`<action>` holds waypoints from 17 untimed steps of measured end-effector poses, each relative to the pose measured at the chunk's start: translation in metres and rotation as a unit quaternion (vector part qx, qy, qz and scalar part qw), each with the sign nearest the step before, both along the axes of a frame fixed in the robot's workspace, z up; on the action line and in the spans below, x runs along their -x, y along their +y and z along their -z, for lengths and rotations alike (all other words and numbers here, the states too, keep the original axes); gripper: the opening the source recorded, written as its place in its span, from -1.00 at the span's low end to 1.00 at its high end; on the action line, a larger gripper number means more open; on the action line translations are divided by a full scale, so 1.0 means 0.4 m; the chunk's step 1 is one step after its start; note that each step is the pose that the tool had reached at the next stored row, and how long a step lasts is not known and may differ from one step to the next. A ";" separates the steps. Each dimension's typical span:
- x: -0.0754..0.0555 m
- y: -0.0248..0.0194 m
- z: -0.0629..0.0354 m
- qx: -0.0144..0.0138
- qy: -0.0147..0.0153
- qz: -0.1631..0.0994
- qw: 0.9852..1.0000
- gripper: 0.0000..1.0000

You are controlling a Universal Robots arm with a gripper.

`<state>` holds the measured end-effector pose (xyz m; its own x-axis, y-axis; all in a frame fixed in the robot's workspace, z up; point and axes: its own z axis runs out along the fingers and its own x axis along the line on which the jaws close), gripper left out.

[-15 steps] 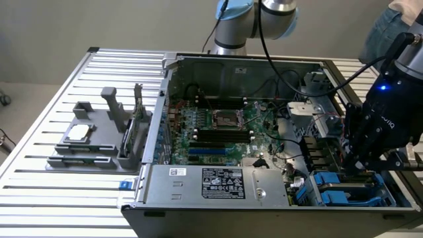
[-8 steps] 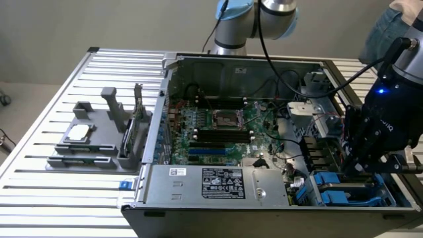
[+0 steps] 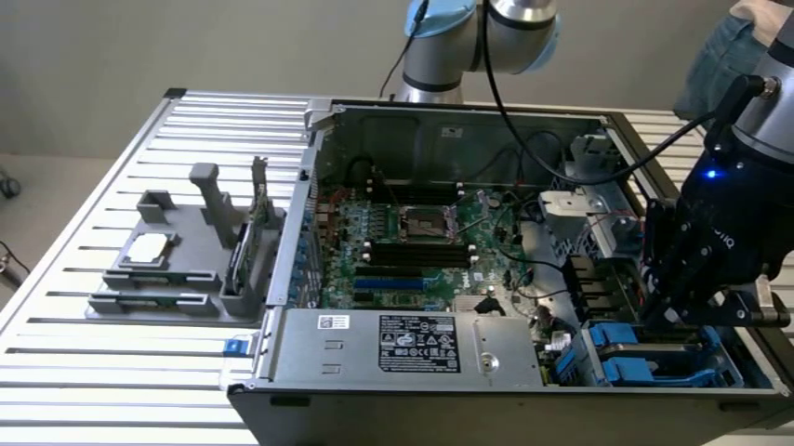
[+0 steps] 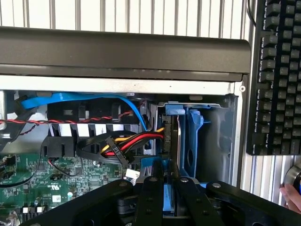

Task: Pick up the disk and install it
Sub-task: 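Insert the second disk wire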

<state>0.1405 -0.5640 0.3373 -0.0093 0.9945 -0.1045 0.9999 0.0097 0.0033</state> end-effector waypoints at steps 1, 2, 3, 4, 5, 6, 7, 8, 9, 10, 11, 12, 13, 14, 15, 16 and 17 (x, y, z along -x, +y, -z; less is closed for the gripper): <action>0.000 0.000 0.000 0.000 -0.001 0.000 1.000 -0.67; 0.000 0.000 0.000 0.000 -0.001 0.000 1.000 -0.67; 0.000 0.000 0.001 0.000 -0.002 0.000 1.000 -0.67; 0.000 0.000 0.001 0.000 -0.002 -0.001 1.000 -0.67; 0.000 0.000 0.001 0.000 -0.002 -0.001 1.000 -0.67; 0.000 0.000 0.001 0.000 -0.003 -0.001 1.000 -0.67; 0.000 0.000 0.001 0.000 -0.003 -0.001 1.000 -0.67; 0.000 0.000 0.001 0.000 -0.003 -0.001 1.000 -0.67; 0.000 0.000 0.001 0.000 -0.003 -0.001 1.000 -0.67; 0.000 0.000 0.001 0.000 -0.003 -0.001 1.000 -0.67; 0.000 0.000 0.001 0.000 -0.003 -0.001 1.000 -0.67; 0.000 0.000 0.001 0.000 -0.003 -0.001 1.000 -0.67; 0.000 0.000 0.001 0.000 -0.003 -0.001 1.000 -0.67; 0.000 0.000 0.001 0.000 -0.003 -0.001 1.000 -0.67; 0.000 0.000 0.001 0.000 -0.003 -0.001 1.000 -0.67; 0.000 0.000 0.001 0.000 -0.003 -0.001 1.000 -0.67; 0.000 0.000 0.001 0.000 -0.003 -0.001 1.000 -0.67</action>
